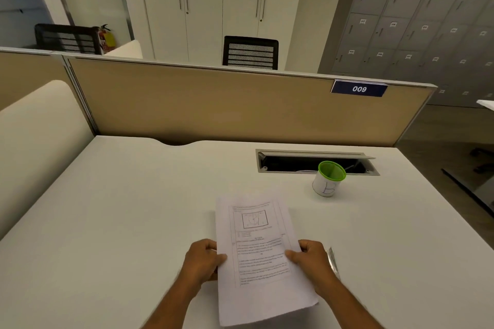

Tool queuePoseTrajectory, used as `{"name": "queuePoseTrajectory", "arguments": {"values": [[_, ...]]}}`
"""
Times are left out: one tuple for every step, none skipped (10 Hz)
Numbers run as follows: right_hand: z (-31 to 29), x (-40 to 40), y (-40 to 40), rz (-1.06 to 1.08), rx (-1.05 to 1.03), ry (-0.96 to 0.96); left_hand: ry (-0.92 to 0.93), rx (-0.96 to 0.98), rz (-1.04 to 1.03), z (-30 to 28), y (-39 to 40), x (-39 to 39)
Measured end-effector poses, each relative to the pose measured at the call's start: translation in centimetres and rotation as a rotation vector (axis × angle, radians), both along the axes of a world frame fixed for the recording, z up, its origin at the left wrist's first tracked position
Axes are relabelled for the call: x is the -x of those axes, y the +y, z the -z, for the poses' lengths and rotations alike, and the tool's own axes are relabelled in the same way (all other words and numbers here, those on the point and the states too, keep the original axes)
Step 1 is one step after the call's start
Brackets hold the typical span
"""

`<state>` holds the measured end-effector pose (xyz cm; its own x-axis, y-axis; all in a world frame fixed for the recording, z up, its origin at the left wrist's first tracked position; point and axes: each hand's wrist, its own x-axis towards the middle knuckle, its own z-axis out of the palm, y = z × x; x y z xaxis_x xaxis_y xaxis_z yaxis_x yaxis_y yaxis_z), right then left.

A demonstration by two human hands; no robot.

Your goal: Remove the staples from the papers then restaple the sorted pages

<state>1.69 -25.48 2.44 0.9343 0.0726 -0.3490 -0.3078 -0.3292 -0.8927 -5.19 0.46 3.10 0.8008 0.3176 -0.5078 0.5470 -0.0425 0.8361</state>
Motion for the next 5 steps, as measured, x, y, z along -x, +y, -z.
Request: {"name": "queuePoseTrajectory", "arguments": {"values": [[1.3,0.4,0.7,0.019,0.140,-0.019,0.004,-0.103,-0.036,1.1,-0.1,0.2],[2.3,1.0,1.2,0.035,0.241,-0.012,0.010,-0.236,-0.035,1.6,-0.3,0.4],[2.7,1.4,1.5,0.023,0.373,-0.046,-0.002,-0.346,-0.020,2.1,-0.2,0.5],[2.8,1.8,1.8,-0.023,0.512,-0.077,0.033,-0.437,0.008,2.2,0.0,0.6],[2.9,1.8,1.9,-0.059,0.667,-0.117,0.051,-0.490,-0.006,2.4,0.0,0.5]]}}
